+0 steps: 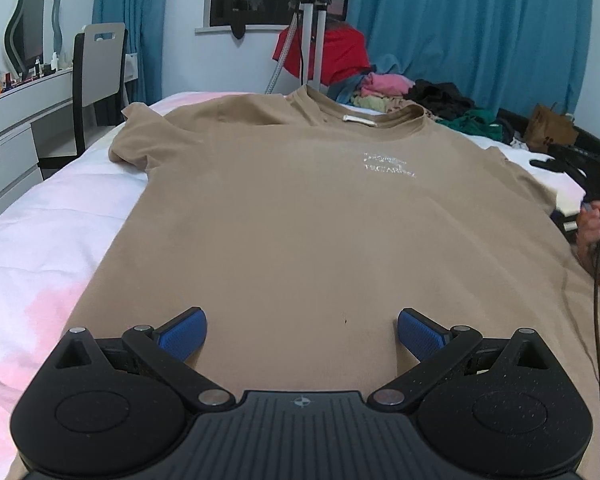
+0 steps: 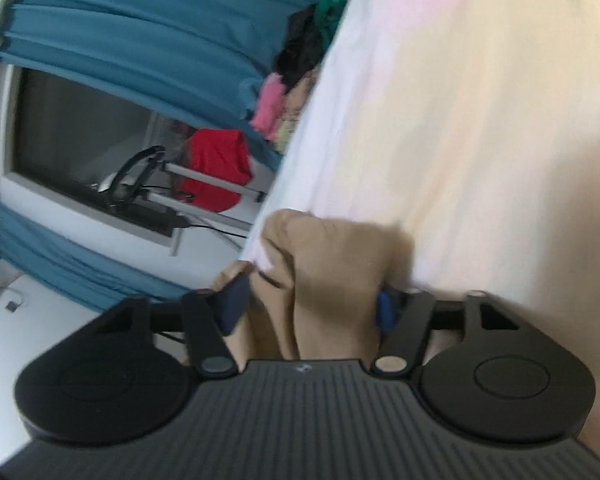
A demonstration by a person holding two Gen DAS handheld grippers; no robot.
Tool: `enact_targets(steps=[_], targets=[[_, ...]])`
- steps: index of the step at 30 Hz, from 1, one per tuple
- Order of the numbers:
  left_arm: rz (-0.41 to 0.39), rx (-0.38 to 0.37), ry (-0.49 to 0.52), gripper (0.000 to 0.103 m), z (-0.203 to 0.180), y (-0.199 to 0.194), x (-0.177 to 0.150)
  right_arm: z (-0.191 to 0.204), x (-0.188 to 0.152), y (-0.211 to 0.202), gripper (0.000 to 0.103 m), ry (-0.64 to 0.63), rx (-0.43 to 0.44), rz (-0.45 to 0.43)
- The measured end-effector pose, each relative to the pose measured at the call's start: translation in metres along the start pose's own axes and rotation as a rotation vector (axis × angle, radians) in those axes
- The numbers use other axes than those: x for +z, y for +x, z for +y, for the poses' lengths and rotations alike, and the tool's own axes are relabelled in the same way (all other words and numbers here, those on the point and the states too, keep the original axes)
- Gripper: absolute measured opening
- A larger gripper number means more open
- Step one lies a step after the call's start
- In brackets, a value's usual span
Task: Fold clothes
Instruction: 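Grasp the T-shirt sleeve with the right gripper and pull it outward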
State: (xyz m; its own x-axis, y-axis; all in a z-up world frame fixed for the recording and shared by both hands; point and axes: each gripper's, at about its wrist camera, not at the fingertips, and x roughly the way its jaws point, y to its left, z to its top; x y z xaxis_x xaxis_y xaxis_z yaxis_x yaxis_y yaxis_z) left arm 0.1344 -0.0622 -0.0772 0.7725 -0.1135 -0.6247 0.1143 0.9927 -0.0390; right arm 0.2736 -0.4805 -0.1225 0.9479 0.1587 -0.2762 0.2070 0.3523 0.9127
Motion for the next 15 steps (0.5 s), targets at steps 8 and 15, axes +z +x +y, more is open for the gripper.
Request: enact_targets(steps=[8, 15], targets=[[-0.001, 0.004, 0.006, 0.103, -0.001, 0.004, 0.000, 0.015, 0.007, -0.026, 0.010, -0.069, 0.025, -0.125], [-0.012, 0.006, -0.002, 0.103, -0.001, -0.003, -0.003, -0.006, 0.020, -0.073, 0.012, 0.033, 0.012, -0.199]])
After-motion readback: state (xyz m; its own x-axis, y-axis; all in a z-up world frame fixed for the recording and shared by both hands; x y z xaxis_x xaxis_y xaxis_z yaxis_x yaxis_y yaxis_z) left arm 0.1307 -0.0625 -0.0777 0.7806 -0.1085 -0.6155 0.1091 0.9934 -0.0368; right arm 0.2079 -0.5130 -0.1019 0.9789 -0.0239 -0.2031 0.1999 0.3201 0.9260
